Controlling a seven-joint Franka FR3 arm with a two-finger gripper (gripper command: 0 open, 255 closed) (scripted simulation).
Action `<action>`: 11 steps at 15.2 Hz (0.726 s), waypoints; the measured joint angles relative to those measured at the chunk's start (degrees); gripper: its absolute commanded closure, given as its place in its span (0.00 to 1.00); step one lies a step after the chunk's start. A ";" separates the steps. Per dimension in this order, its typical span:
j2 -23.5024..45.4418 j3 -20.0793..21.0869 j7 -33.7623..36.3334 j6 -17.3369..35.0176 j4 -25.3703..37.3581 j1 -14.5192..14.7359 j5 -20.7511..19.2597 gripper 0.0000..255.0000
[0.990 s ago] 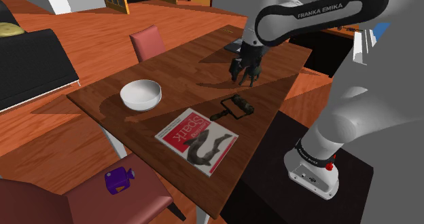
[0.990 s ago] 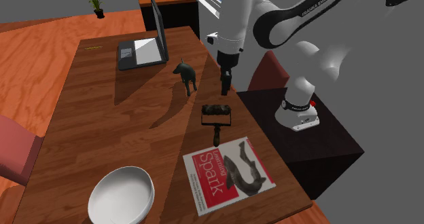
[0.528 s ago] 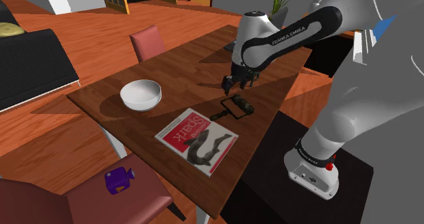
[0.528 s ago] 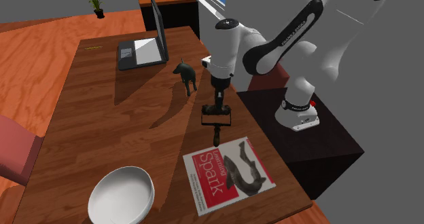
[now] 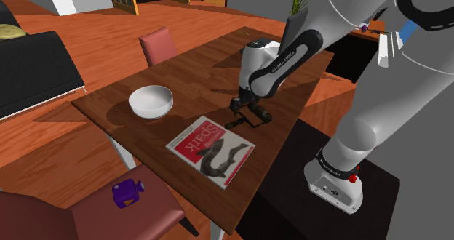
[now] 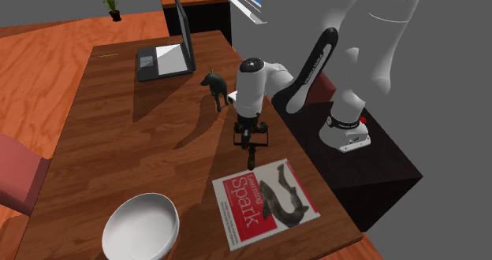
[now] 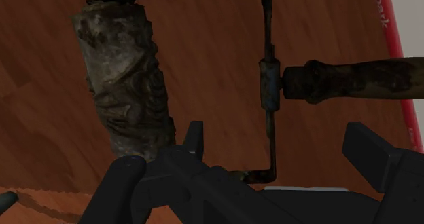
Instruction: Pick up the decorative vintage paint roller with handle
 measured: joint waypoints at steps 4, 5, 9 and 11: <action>4.61 -0.21 3.36 3.95 0.33 -0.39 -3.96 0.00; 5.49 -0.37 4.09 4.76 0.34 -0.40 -4.88 0.00; 8.00 -0.99 6.26 6.88 0.56 -0.25 -7.58 1.00; 8.16 -1.04 6.42 7.02 0.58 -0.23 -7.77 1.00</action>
